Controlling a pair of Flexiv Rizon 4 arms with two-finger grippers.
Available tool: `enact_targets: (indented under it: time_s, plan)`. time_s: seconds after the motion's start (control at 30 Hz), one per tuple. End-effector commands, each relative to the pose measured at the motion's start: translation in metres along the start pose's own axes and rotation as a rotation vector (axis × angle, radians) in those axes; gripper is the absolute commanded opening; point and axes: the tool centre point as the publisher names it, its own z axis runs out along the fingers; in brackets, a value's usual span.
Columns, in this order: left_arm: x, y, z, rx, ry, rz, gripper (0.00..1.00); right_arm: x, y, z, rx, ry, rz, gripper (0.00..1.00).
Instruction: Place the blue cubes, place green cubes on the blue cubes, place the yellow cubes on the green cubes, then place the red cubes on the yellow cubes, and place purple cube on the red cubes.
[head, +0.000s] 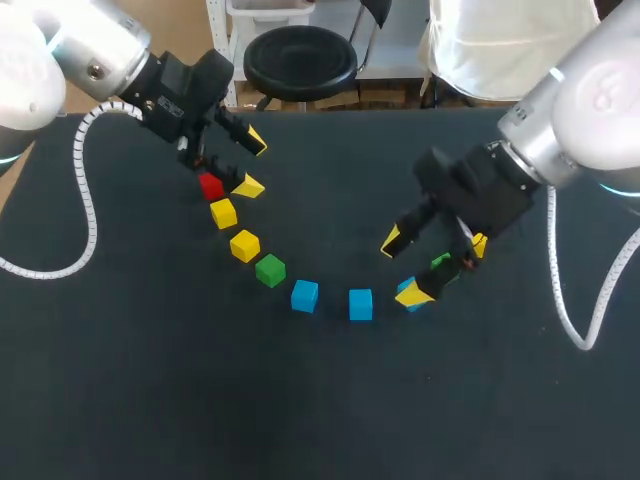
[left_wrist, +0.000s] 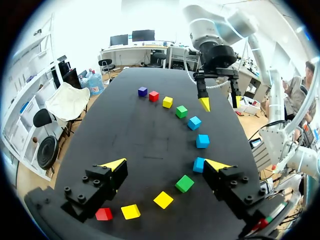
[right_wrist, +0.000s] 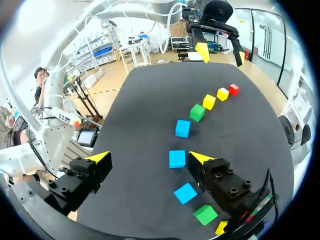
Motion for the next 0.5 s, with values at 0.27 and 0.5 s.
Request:
enact_targets:
  time_s: [0.27,0.5]
  plan:
    - [0.000,0.000,0.000,-0.001,0.001,0.001,1.00,0.009,0.028,0.034,0.025,-0.027,0.075,1.00]
    - [0.000,0.000,0.000,-0.001,0.001,0.001,1.00,0.029,0.032,0.047,0.006,-0.012,0.029,1.00]
